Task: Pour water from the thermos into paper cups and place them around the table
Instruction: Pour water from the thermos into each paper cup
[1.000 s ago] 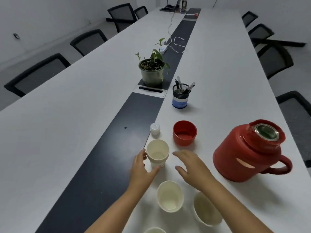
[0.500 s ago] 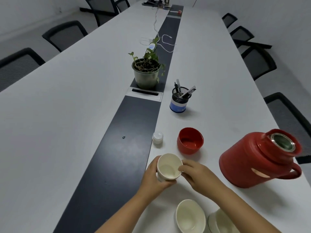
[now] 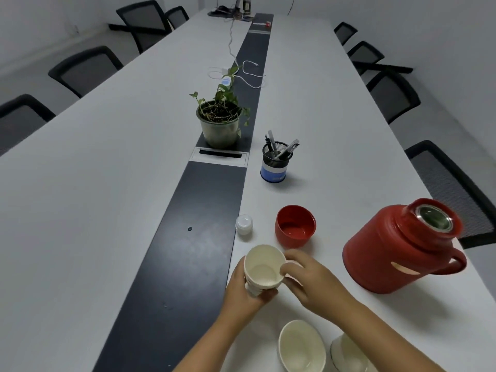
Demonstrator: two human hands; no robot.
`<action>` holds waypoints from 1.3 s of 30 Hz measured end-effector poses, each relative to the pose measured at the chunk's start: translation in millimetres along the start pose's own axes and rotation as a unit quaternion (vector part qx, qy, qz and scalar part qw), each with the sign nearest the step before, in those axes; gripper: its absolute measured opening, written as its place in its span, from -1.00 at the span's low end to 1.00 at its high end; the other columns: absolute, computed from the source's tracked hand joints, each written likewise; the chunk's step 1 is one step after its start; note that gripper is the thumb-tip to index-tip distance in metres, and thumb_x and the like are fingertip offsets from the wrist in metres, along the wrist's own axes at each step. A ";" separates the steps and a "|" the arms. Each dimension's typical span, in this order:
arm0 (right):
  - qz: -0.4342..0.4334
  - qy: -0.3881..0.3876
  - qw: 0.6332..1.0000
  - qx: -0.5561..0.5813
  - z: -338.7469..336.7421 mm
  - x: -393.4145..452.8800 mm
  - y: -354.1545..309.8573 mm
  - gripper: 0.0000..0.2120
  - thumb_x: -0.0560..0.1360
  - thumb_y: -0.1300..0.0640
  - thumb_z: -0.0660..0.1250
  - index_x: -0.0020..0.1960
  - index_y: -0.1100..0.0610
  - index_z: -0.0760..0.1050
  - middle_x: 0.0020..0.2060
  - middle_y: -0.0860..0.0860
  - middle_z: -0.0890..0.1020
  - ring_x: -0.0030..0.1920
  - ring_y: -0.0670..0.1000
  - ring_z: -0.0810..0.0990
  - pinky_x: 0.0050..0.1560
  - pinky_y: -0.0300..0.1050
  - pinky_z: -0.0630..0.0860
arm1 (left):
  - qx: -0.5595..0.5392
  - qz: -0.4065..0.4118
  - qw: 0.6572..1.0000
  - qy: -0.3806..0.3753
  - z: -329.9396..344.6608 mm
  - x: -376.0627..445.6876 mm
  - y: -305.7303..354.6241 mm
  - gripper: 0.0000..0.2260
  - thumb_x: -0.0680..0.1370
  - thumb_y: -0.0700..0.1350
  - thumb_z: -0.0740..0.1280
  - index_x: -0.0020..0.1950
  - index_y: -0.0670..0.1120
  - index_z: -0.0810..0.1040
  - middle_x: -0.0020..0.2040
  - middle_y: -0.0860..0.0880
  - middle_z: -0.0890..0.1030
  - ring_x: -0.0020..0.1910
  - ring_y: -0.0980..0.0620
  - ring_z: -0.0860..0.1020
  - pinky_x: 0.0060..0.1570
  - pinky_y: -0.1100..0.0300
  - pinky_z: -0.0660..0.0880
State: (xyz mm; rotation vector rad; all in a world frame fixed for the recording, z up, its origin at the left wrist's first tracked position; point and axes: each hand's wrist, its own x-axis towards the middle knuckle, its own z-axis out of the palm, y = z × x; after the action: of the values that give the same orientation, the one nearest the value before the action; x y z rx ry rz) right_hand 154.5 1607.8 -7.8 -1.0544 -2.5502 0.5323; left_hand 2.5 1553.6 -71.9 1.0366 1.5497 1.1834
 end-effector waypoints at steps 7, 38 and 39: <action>0.041 -0.043 0.998 -0.005 5.6 2.6 3.5 -0.83 0.48 0.28 0.20 -0.04 0.29 0.55 0.03 0.21 0.55 0.00 0.19 0.53 -0.08 0.06 0.48 | 0.002 0.004 1.000 -0.007 -1.9 -2.5 4.9 -0.38 0.28 -0.16 0.55 0.23 0.14 0.34 0.21 0.08 0.49 0.20 0.14 0.46 0.15 0.28 0.41; 0.228 0.338 0.884 0.231 -83.8 -179.6 21.4 -0.64 0.18 -0.07 0.40 -0.19 -0.07 0.25 0.07 -0.29 0.43 0.15 -0.23 0.43 0.05 -0.30 0.49 | 0.268 -0.035 0.961 0.058 -1.5 -148.6 -41.0 -0.59 0.50 -0.24 0.32 0.33 -0.23 0.35 0.33 -0.18 0.41 0.32 -0.16 0.36 0.23 0.10 0.25; 0.233 0.340 0.878 0.245 -80.2 -191.9 27.6 -0.62 0.17 -0.06 0.41 -0.16 -0.12 0.25 0.07 -0.26 0.43 0.16 -0.19 0.43 0.05 -0.35 0.48 | 0.280 -0.046 0.956 0.075 0.7 -164.3 -45.6 -0.61 0.49 -0.27 0.32 0.31 -0.26 0.38 0.31 -0.20 0.43 0.31 -0.18 0.37 0.22 0.09 0.25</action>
State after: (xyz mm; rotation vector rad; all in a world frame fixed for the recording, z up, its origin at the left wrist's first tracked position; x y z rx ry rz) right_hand 334.8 1504.1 19.8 -1.3483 -1.4472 0.7156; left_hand 38.9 1388.1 -89.8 1.2345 2.0999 0.7814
